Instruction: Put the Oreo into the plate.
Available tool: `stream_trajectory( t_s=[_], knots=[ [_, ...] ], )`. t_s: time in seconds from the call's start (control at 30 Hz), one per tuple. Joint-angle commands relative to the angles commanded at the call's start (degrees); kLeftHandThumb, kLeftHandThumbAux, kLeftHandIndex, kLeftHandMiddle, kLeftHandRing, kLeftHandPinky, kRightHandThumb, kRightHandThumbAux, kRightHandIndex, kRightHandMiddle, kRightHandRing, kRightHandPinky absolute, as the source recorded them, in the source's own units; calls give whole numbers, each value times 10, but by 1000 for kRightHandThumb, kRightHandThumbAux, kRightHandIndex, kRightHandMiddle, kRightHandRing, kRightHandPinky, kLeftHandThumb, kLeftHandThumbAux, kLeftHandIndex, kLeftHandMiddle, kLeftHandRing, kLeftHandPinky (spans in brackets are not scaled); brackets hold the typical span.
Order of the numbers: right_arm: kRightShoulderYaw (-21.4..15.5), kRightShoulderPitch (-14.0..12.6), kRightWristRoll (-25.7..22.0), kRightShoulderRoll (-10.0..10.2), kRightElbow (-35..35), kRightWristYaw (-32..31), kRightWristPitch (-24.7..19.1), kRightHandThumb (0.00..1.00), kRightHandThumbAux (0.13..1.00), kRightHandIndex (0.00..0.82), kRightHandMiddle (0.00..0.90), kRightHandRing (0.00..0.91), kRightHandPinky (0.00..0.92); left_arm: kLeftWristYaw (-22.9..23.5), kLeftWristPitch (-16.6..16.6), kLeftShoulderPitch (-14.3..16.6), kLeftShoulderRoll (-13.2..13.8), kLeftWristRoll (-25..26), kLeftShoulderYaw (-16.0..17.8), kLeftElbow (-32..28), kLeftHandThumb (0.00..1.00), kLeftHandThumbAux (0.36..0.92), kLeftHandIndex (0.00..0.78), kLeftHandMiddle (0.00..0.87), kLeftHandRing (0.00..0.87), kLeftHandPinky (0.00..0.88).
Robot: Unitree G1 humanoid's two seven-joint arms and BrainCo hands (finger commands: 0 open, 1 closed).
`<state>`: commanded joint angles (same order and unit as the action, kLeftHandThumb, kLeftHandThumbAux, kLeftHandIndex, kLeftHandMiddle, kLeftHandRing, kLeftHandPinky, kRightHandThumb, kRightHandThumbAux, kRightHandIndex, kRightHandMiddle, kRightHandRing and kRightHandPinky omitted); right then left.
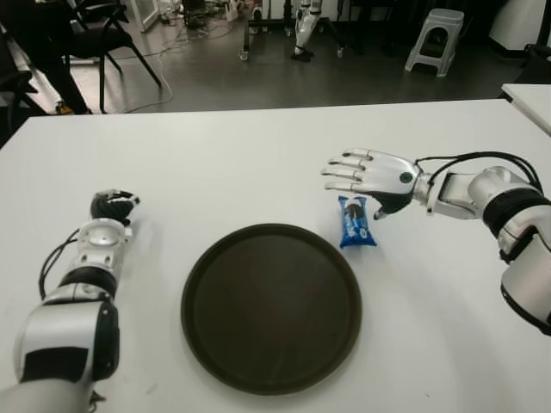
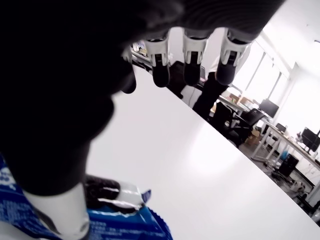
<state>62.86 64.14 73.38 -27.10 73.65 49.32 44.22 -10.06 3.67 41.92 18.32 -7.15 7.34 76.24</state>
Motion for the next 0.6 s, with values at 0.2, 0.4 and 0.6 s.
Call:
stream_trajectory(
  t_s=[0.2, 0.4, 0.6],
  knots=[
    [-5, -1, -6, 3, 1, -20, 21, 0, 832, 0, 0, 0, 0, 5, 1, 1, -1, 3, 2, -1, 693, 711, 421, 186, 134, 82],
    [-4, -6, -3, 5, 0, -15, 19, 0, 846, 0, 0, 0, 0, 6, 0, 1, 1, 2, 1, -1, 692, 712, 422, 179, 125, 67],
    [-4, -8, -3, 7, -1, -19, 20, 0, 851, 0, 0, 0, 0, 6, -1, 1, 3, -1, -1, 0, 690, 714, 420, 175, 127, 70]
  ],
)
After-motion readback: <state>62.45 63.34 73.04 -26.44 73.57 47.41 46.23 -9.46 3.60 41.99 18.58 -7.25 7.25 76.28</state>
